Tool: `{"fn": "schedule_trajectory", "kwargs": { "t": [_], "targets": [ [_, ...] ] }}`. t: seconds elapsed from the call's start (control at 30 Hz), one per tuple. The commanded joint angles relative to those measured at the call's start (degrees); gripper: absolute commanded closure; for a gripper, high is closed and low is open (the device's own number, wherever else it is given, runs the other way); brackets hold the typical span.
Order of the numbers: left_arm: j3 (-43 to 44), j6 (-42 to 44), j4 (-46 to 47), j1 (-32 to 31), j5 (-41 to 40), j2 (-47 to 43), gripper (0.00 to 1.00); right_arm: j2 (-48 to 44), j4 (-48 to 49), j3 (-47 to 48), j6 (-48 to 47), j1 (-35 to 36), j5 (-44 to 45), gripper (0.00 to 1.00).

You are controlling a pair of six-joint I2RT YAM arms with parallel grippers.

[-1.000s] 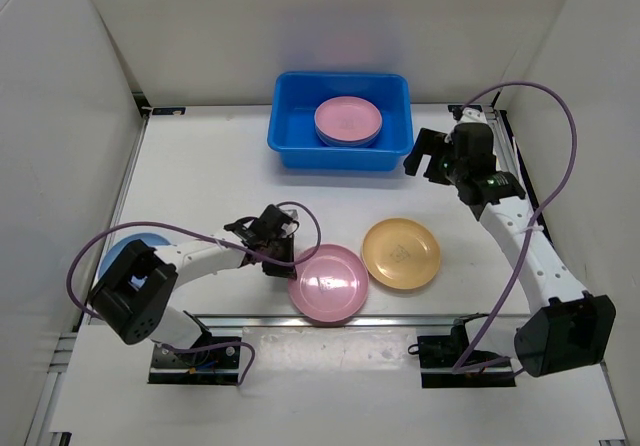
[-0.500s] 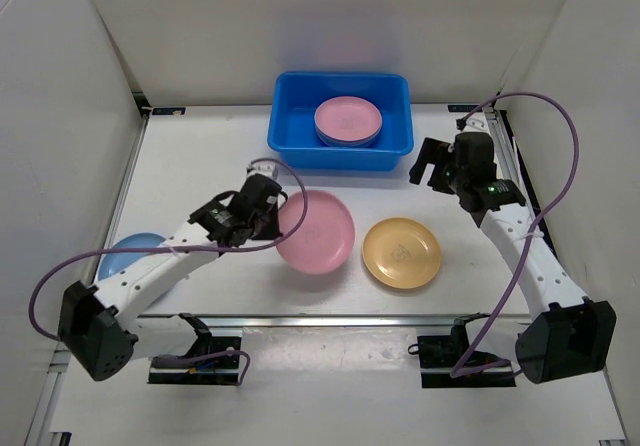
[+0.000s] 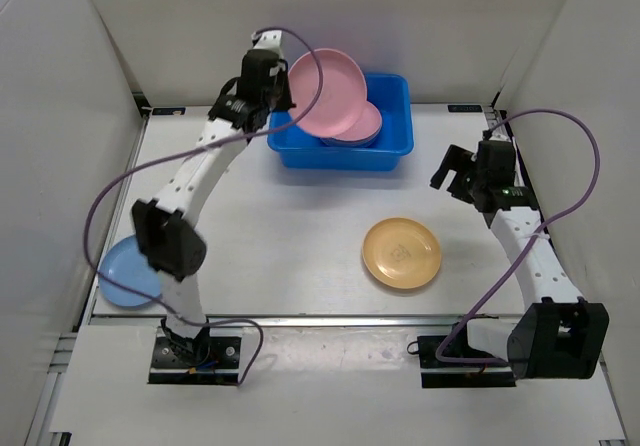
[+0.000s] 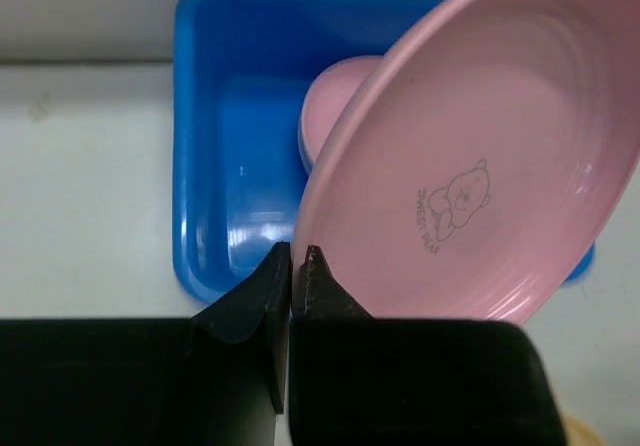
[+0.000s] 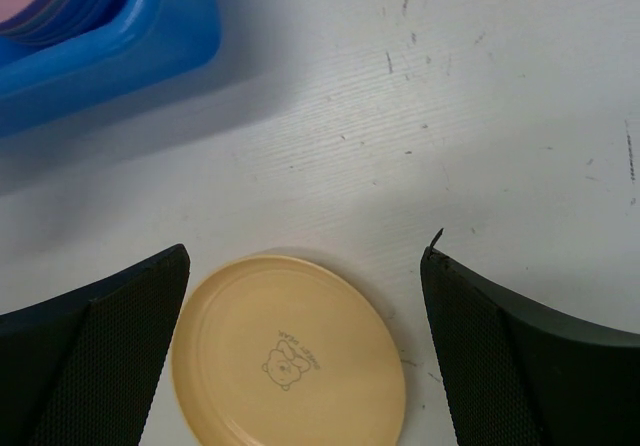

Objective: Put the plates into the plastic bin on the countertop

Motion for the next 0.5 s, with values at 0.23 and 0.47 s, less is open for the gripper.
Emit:
{"fn": "schedule_trajectory", "kwargs": {
  "t": [0.23, 0.47],
  "targets": [
    [31.74, 2.28, 3.36, 8.27, 20.75, 29.39, 0.9, 0.77, -0.71, -2.59, 1.42, -2.83, 0.24, 0.01],
    [29.7, -4.66, 16.63, 10.55, 30.06, 36.24, 0.9, 4.1, -1.76, -2.5, 2.3, -2.83, -2.23, 0.01]
  ]
}}
